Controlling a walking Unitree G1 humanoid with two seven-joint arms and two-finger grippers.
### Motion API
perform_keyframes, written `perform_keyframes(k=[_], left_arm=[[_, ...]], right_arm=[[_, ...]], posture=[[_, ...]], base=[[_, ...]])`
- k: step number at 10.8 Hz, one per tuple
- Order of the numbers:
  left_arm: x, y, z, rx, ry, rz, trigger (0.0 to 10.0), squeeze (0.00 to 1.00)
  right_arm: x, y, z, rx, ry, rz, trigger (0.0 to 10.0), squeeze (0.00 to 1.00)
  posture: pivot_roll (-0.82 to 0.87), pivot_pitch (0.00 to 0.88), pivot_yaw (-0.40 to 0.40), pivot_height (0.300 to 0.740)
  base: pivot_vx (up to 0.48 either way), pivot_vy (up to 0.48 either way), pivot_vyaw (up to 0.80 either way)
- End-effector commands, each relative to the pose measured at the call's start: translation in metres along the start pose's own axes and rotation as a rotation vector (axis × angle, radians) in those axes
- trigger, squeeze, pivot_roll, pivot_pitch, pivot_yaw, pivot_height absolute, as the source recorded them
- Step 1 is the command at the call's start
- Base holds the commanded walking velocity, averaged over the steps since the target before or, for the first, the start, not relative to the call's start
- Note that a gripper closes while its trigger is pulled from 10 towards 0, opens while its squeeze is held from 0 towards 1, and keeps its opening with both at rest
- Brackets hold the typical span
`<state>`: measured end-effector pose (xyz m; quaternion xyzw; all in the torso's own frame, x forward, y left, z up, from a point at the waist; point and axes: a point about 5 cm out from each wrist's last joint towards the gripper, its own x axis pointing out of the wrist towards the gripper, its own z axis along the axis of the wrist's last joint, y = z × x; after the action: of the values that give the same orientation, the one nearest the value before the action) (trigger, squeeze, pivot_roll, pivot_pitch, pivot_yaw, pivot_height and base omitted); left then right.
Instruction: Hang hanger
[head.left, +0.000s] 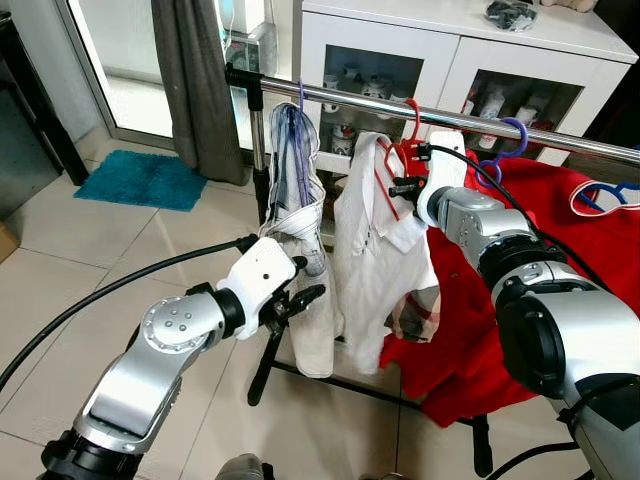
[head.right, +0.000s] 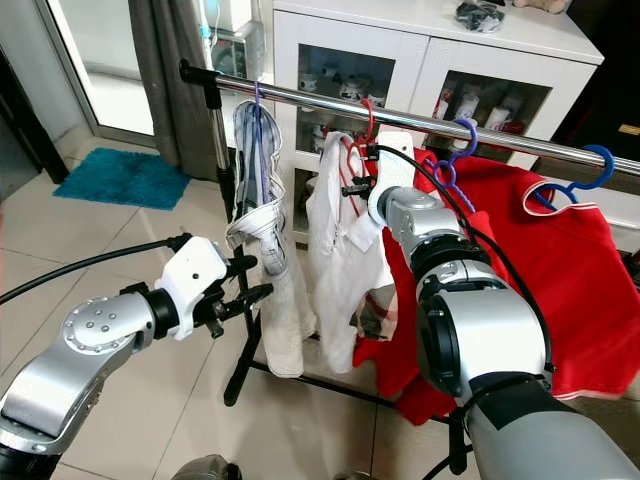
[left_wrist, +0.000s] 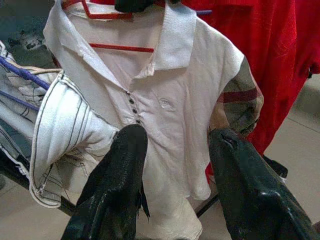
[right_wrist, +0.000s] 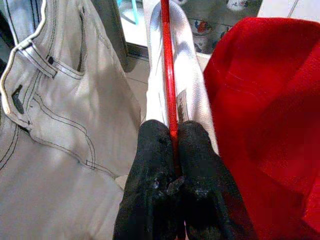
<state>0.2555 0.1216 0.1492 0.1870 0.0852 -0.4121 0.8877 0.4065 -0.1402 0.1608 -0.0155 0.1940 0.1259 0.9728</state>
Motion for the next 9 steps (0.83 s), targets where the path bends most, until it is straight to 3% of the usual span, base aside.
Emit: perform_keyframes(k=[1,3,5,9], left_arm=[[0.002,0.002,0.003,0.013,-0.012,0.011,10.0,0.0],[0.002,0.002,0.001,-0.028,-0.029,0.069,10.0,0.0],[0.009,-0.004,-0.006,-0.09,-0.055,0.153,10.0,0.0],[0.013,-0.002,-0.016,-0.148,-0.068,0.255,10.0,0.0]], right_arm=[[-0.001,-0.001,0.012,-0.02,-0.038,0.003,0.0,0.0],[-0.003,-0.006,0.017,-0.041,-0.08,0.009,0.0,0.0],[-0.011,-0.021,0.019,-0.093,-0.137,0.084,0.0,0.0],[-0.028,-0.04,-0.004,-0.152,-0.166,0.167,0.0,0.0]], posture=[[0.16,0.028,-0.075,0.74],[0.16,0.016,-0.081,0.74],[0.14,0.0,-0.074,0.74],[0.12,0.0,-0.05,0.74]], base=[[0.0,0.0,0.0],[0.0,0.0,0.0],[0.0,0.0,0.0],[0.0,0.0,0.0]])
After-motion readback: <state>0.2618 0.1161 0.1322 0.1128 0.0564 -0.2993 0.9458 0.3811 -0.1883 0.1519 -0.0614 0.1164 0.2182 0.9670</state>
